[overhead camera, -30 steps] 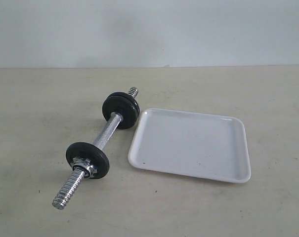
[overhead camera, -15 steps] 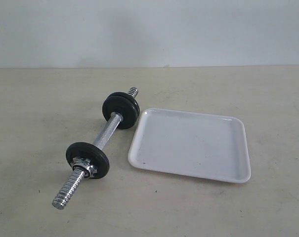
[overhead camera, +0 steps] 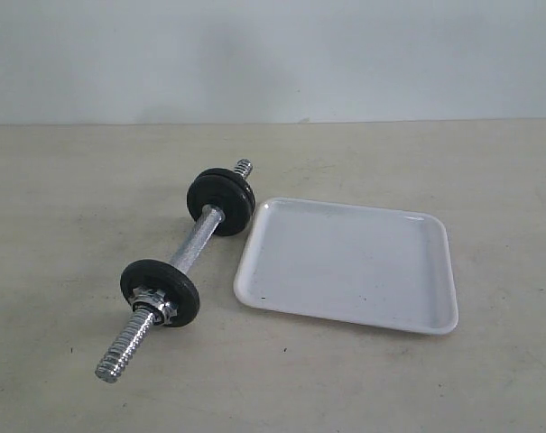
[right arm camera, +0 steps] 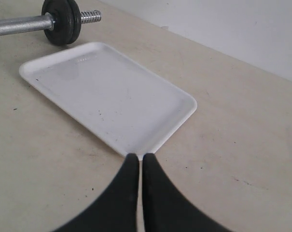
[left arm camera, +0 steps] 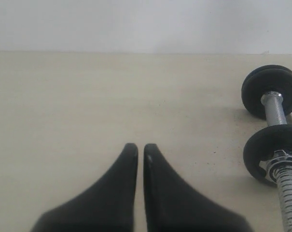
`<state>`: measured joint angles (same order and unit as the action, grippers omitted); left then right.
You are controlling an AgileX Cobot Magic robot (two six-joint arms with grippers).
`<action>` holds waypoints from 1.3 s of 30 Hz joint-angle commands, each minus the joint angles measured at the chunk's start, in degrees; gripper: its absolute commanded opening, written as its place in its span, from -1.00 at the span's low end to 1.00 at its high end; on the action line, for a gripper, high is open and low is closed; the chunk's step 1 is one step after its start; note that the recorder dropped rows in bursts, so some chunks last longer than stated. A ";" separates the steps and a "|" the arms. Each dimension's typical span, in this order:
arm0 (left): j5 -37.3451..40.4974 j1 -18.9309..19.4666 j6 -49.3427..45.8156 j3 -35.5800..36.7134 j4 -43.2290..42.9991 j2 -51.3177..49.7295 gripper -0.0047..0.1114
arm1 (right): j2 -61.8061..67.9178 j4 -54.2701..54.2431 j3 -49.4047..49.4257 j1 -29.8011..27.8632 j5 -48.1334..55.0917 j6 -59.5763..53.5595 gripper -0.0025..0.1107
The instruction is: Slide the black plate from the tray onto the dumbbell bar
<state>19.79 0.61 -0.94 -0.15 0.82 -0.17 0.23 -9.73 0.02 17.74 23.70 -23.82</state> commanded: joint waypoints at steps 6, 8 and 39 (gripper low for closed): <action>-0.47 0.12 0.55 0.15 -0.21 0.17 -0.84 | -0.23 11.74 -0.02 -0.07 -7.27 -1.14 -0.96; -0.47 0.12 0.43 0.15 -0.21 0.17 -0.84 | -0.23 11.74 -0.02 -0.07 -7.39 -1.14 -0.96; -0.47 0.12 -0.18 0.15 -1.34 0.17 -0.84 | -0.23 11.74 -0.02 -0.07 -7.62 1.27 -0.96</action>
<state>19.79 0.61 -0.94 -0.15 0.00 -0.17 0.23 1.63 0.02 17.74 16.77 -22.80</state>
